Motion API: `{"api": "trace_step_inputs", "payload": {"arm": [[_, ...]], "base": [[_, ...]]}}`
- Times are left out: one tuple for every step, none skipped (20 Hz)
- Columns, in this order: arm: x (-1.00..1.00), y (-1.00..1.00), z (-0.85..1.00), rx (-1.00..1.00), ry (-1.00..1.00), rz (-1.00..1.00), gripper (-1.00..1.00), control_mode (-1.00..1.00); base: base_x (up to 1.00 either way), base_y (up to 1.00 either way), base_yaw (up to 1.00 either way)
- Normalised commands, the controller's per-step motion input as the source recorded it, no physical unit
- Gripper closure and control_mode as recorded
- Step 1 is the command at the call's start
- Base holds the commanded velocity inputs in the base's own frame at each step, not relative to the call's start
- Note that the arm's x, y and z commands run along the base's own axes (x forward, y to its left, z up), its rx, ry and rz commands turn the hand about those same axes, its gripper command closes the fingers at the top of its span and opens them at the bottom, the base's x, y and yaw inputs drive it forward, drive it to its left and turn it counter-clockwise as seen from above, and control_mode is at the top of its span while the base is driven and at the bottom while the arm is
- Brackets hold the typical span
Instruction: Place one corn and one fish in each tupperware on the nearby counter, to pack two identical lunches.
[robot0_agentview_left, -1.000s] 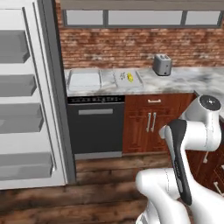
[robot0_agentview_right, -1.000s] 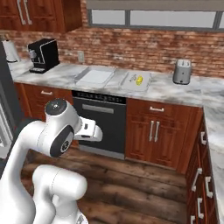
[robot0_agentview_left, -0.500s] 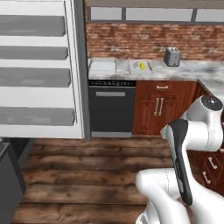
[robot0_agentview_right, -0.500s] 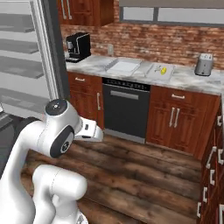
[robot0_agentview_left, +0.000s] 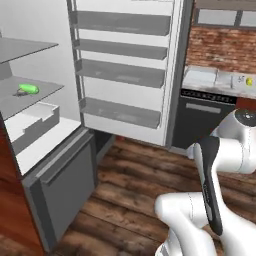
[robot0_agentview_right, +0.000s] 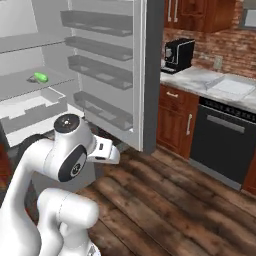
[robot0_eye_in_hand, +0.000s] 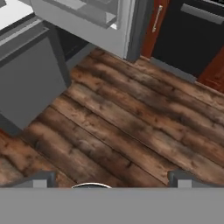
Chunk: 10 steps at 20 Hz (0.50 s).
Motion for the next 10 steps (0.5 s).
{"api": "trace_step_inputs", "payload": {"arm": [[0.00, 0.00, 0.00, 0.00, 0.00, 0.00, -1.00, 1.00], [0.00, 0.00, 0.00, 0.00, 0.00, 0.00, -1.00, 1.00], [0.00, 0.00, 0.00, 0.00, 0.00, 0.00, -1.00, 1.00], [0.00, 0.00, 0.00, 0.00, 0.00, 0.00, -1.00, 1.00], [0.00, 0.00, 0.00, 0.00, 0.00, 0.00, -1.00, 1.00], [0.00, 0.00, 0.00, 0.00, 0.00, 0.00, -1.00, 1.00], [0.00, 0.00, 0.00, 0.00, 0.00, 0.00, -1.00, 1.00], [0.00, 0.00, 0.00, 0.00, 0.00, 0.00, -1.00, 1.00], [0.00, 0.00, 0.00, 0.00, 0.00, 0.00, -1.00, 1.00], [0.00, 0.00, 0.00, 0.00, 0.00, 0.00, -1.00, 1.00]], "base": [[0.12, 0.69, 0.59], [0.23, 0.68, 0.58], [0.33, 0.64, 0.58], [0.44, 0.56, 0.57], [0.54, 0.49, 0.55], [0.58, 0.45, 0.53], [0.59, 0.41, 0.52], [0.61, 0.38, 0.52], [0.65, 0.34, 0.51], [0.69, 0.27, 0.49]]}}
